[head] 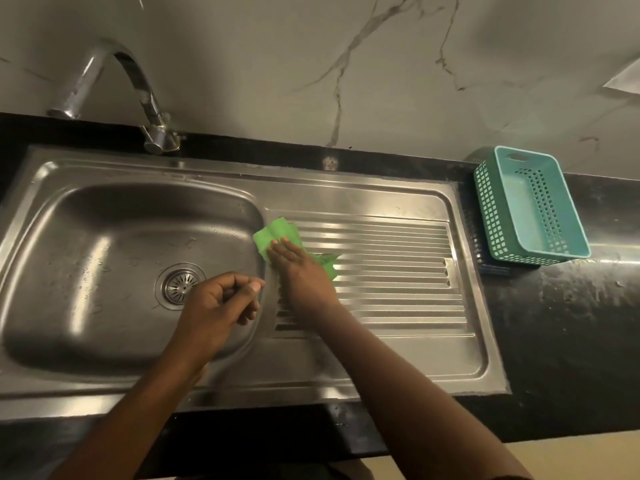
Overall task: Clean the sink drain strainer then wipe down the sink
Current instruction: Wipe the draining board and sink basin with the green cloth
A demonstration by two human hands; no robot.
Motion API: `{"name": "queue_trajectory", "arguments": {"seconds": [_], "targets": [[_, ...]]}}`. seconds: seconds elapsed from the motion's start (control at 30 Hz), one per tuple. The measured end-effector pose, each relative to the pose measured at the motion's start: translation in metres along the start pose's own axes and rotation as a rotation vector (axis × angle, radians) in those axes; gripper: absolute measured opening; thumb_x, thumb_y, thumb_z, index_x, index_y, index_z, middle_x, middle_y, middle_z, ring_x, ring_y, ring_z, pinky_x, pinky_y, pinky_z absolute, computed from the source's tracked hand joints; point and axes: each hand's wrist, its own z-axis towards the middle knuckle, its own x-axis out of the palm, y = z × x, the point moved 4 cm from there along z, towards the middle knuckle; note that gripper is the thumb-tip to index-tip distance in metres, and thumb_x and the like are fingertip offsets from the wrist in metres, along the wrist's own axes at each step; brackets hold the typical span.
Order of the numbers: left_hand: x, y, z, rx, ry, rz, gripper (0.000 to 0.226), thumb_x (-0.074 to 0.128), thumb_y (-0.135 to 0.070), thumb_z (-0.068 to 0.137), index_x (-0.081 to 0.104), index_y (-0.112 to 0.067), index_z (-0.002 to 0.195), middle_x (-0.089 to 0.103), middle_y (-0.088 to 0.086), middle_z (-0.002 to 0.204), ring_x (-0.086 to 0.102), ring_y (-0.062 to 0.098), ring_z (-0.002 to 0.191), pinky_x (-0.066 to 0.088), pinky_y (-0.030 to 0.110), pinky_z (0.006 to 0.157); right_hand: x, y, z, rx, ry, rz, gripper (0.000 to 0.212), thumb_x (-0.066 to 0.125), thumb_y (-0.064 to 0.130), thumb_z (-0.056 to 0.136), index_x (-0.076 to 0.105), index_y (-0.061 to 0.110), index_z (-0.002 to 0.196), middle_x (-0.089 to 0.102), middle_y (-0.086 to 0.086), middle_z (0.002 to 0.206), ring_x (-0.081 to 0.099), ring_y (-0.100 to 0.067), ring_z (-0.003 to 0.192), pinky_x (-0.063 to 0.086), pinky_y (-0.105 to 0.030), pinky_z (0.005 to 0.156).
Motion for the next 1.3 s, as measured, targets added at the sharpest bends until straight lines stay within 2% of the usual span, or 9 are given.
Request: {"name": "queue_trajectory", "arguments": {"seconds": [0.1, 0.27, 0.4, 0.47, 0.53, 0.77, 1.0, 1.1, 1.3], "targets": [[0.004, -0.001, 0.002, -0.009, 0.000, -0.017, 0.016, 0.066, -0.009, 0.100, 0.079, -0.015, 0.094, 0.074, 0.016, 0.080, 0.068, 0.012, 0.065, 0.057, 0.023, 0.062, -0.017, -0.050, -0.012, 0.066, -0.011, -0.056, 0.051, 0.053, 0.007, 0.099, 0.054, 0.014, 0.150, 0.049, -0.005, 0.159, 0.040, -0.021, 0.151, 0.035, -0.039, 0.123], [0.004, 0.010, 0.002, -0.029, 0.014, -0.026, 0.015, 0.068, -0.010, 0.099, 0.081, -0.013, 0.093, 0.075, 0.013, 0.074, 0.068, 0.018, 0.068, 0.057, 0.035, 0.068, -0.073, -0.167, -0.056, 0.520, -0.182, -0.156, 0.044, 0.057, 0.015, 0.101, 0.054, 0.017, 0.145, 0.063, -0.010, 0.144, 0.066, -0.033, 0.124, 0.057, -0.046, 0.097], [-0.006, 0.021, -0.001, -0.024, 0.025, -0.029, 0.018, 0.069, -0.014, 0.099, 0.082, -0.021, 0.089, 0.075, 0.011, 0.074, 0.069, 0.018, 0.067, 0.058, 0.029, 0.064, -0.096, -0.205, -0.065, 0.764, -0.307, -0.174, 0.027, 0.042, 0.015, 0.102, 0.065, 0.012, 0.116, 0.073, -0.020, 0.107, 0.066, -0.034, 0.081, 0.053, -0.038, 0.070], [-0.012, 0.025, -0.002, -0.023, 0.020, -0.036, 0.020, 0.069, -0.015, 0.099, 0.082, -0.025, 0.089, 0.075, 0.011, 0.074, 0.069, 0.017, 0.067, 0.058, 0.029, 0.064, -0.086, -0.194, -0.050, 0.853, -0.354, -0.117, 0.028, 0.039, 0.011, 0.104, 0.064, 0.006, 0.117, 0.071, -0.021, 0.111, 0.067, -0.034, 0.088, 0.054, -0.040, 0.075], [-0.018, 0.026, -0.003, -0.023, 0.018, -0.034, 0.018, 0.069, -0.017, 0.099, 0.081, -0.025, 0.088, 0.074, 0.012, 0.073, 0.068, 0.018, 0.066, 0.058, 0.031, 0.065, -0.070, -0.165, -0.030, 0.819, -0.357, -0.060, 0.031, 0.044, 0.008, 0.104, 0.060, 0.003, 0.129, 0.065, -0.020, 0.128, 0.065, -0.034, 0.113, 0.054, -0.045, 0.096], [-0.038, 0.026, -0.005, -0.038, -0.027, -0.064, 0.023, 0.067, -0.007, 0.099, 0.082, -0.019, 0.089, 0.073, 0.011, 0.070, 0.066, 0.017, 0.064, 0.055, 0.032, 0.063, -0.008, -0.046, 0.047, 0.495, -0.174, -0.064, 0.052, 0.042, 0.000, 0.101, 0.046, 0.003, 0.153, 0.039, -0.013, 0.164, 0.029, -0.028, 0.156, 0.024, -0.039, 0.127], [-0.042, 0.021, -0.003, -0.026, -0.014, -0.033, 0.017, 0.065, -0.005, 0.100, 0.080, -0.012, 0.094, 0.073, 0.011, 0.071, 0.067, 0.016, 0.064, 0.056, 0.029, 0.062, 0.014, 0.015, 0.060, 0.144, -0.029, -0.089, 0.055, 0.043, 0.000, 0.101, 0.045, 0.009, 0.156, 0.041, -0.009, 0.164, 0.028, -0.026, 0.157, 0.025, -0.037, 0.127], [-0.042, 0.018, -0.002, -0.004, -0.004, -0.024, 0.018, 0.065, -0.006, 0.100, 0.080, -0.014, 0.095, 0.074, 0.013, 0.075, 0.068, 0.014, 0.065, 0.057, 0.025, 0.061, 0.007, -0.005, 0.044, 0.067, 0.018, -0.103, 0.060, 0.053, 0.000, 0.094, 0.049, 0.012, 0.153, 0.045, -0.007, 0.161, 0.038, -0.024, 0.153, 0.036, -0.038, 0.122], [-0.053, 0.018, -0.011, 0.003, -0.031, -0.056, 0.015, 0.066, -0.005, 0.100, 0.080, -0.010, 0.095, 0.073, 0.014, 0.073, 0.066, 0.018, 0.065, 0.056, 0.032, 0.063, -0.040, -0.104, -0.023, 0.417, -0.190, -0.157, 0.039, 0.053, 0.025, 0.102, 0.058, 0.026, 0.141, 0.062, -0.006, 0.146, 0.068, -0.033, 0.120, 0.056, -0.041, 0.090]]}}
